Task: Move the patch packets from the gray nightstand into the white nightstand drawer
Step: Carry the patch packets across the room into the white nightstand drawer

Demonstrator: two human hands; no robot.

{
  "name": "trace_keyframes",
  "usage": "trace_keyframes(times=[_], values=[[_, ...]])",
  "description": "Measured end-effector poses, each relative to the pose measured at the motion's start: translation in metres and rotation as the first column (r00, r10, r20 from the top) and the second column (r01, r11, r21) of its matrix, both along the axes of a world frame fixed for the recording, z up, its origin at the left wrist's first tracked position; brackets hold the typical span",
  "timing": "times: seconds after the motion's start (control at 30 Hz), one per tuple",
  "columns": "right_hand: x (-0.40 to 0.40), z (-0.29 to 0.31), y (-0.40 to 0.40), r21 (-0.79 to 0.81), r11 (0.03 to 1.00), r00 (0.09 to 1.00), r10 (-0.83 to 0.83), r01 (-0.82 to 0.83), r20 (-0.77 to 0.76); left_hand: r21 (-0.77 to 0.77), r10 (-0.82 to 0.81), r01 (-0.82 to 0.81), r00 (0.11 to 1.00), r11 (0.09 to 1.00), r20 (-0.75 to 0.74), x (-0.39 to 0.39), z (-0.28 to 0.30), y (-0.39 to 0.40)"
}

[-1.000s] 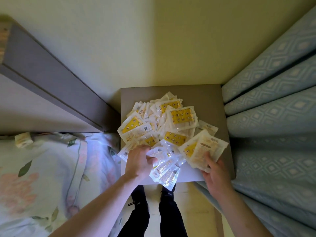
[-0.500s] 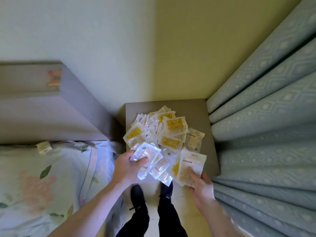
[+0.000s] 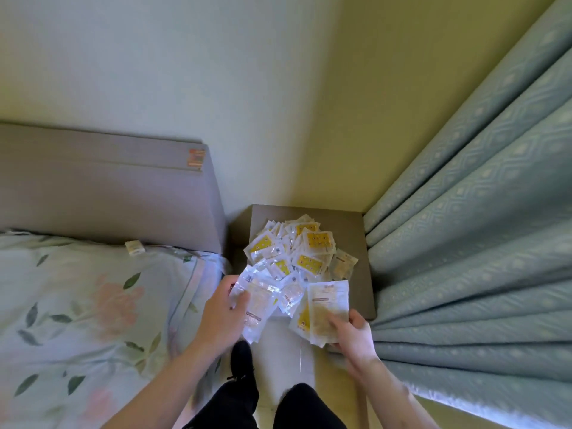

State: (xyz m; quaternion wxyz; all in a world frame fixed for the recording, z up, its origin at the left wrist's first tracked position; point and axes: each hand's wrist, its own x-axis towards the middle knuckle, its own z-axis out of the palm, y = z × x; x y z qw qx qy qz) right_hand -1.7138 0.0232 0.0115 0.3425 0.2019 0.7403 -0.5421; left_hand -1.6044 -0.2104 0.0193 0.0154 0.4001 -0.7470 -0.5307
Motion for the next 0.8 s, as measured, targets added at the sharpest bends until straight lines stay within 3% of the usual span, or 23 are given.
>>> trace_keyframes(times=[0.13,0.37,0.6,0.8], values=[[0.015,0.030,0.017,-0.005,0.983,0.973,0.180,-0.182,-0.142,-0.085,0.065,-0.071,0.995,0.994,-0.069,0.035,0.022,0.028],[0.043,0.064,0.062,0.029,0.867,0.816,0.478,-0.497,-0.325,-0.179,0.236,-0.250,0.967,0.952,-0.097,0.118,0.056,0.108],[0.111,0.100,0.079,0.006,0.750,0.682,0.605,-0.662,-0.411,-0.194,0.390,-0.395,0.918,0.898,-0.068,0.218,0.093,0.170],[0.196,0.137,0.073,-0.019,0.592,0.522,0.695,-0.806,-0.494,-0.234,0.561,-0.570,0.820,0.788,-0.111,0.325,0.116,0.206]])
